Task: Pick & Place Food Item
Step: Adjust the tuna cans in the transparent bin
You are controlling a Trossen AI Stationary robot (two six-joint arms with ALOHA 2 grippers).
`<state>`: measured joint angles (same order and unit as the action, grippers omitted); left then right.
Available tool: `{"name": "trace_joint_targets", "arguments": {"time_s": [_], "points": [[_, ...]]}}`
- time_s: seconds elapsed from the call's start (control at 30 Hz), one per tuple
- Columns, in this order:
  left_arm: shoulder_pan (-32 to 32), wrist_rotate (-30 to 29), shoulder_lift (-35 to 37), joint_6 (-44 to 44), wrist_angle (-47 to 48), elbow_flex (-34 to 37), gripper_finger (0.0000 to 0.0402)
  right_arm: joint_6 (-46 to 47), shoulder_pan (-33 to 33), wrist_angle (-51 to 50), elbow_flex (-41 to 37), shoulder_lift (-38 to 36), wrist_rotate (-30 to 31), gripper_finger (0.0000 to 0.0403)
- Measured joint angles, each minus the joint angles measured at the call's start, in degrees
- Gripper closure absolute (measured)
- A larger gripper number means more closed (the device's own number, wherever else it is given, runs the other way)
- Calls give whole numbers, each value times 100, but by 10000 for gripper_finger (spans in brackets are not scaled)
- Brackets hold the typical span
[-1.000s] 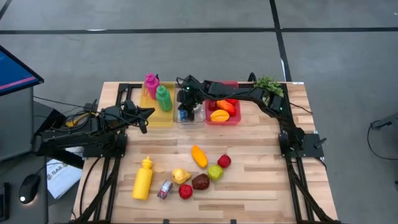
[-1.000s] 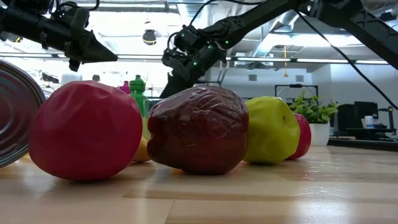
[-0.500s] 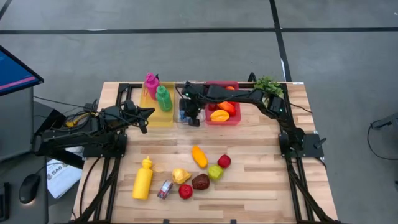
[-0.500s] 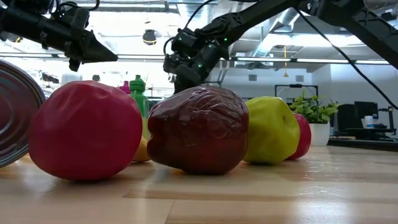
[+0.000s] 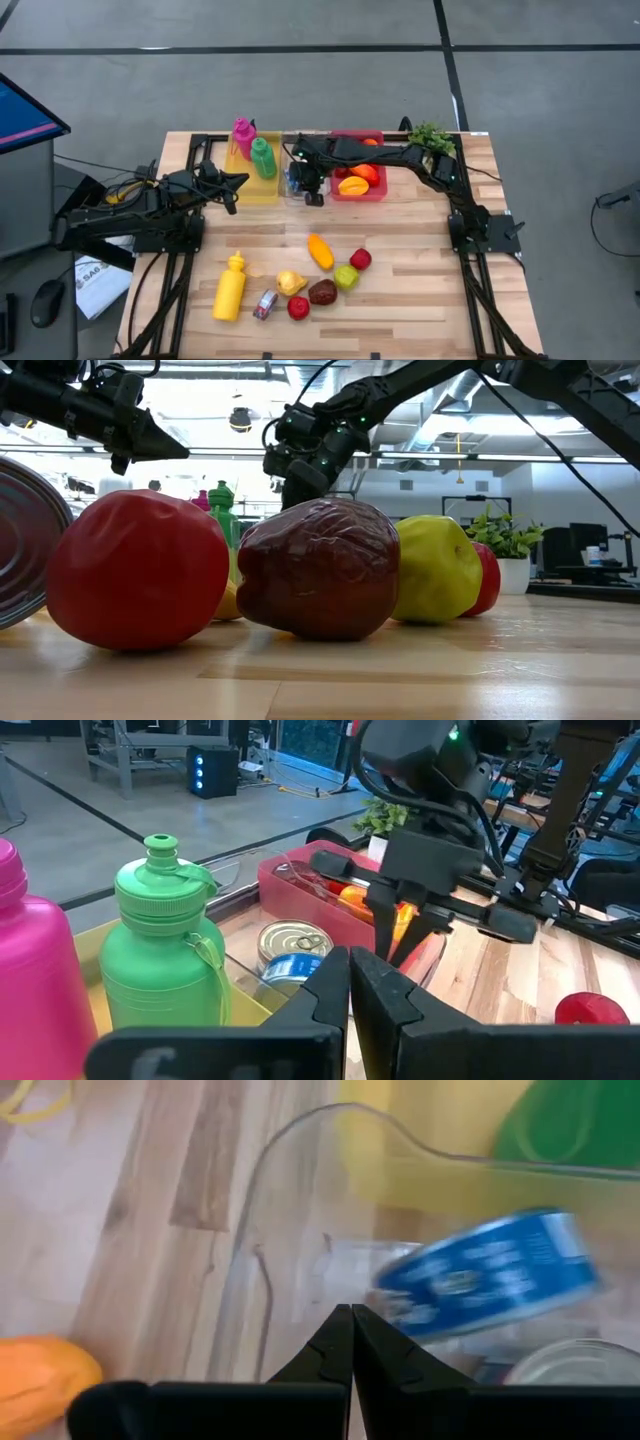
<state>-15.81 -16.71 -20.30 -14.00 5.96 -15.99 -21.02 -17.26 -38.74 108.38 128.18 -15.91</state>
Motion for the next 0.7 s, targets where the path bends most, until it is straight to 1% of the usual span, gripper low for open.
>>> {"name": "trace_joint_targets", "arguments": {"time_s": [0.13, 0.23, 0.3, 0.43, 0.7], "points": [[-1, 0, -2, 1, 0, 0, 399, 1, -10, -129, 0, 0, 284, 403], [-2, -2, -2, 0, 0, 0, 399, 18, -64, -153, -2, 0, 319, 403], [-2, -4, -2, 0, 0, 0, 399, 117, -95, 21, 0, 0, 203, 403], [-2, -8, -2, 0, 1, 0, 399, 384, -111, 599, 0, 0, -216, 403], [-1, -30, -1, 0, 2, 0, 399, 359, 37, 1344, 2, 59, -357, 403]]}}
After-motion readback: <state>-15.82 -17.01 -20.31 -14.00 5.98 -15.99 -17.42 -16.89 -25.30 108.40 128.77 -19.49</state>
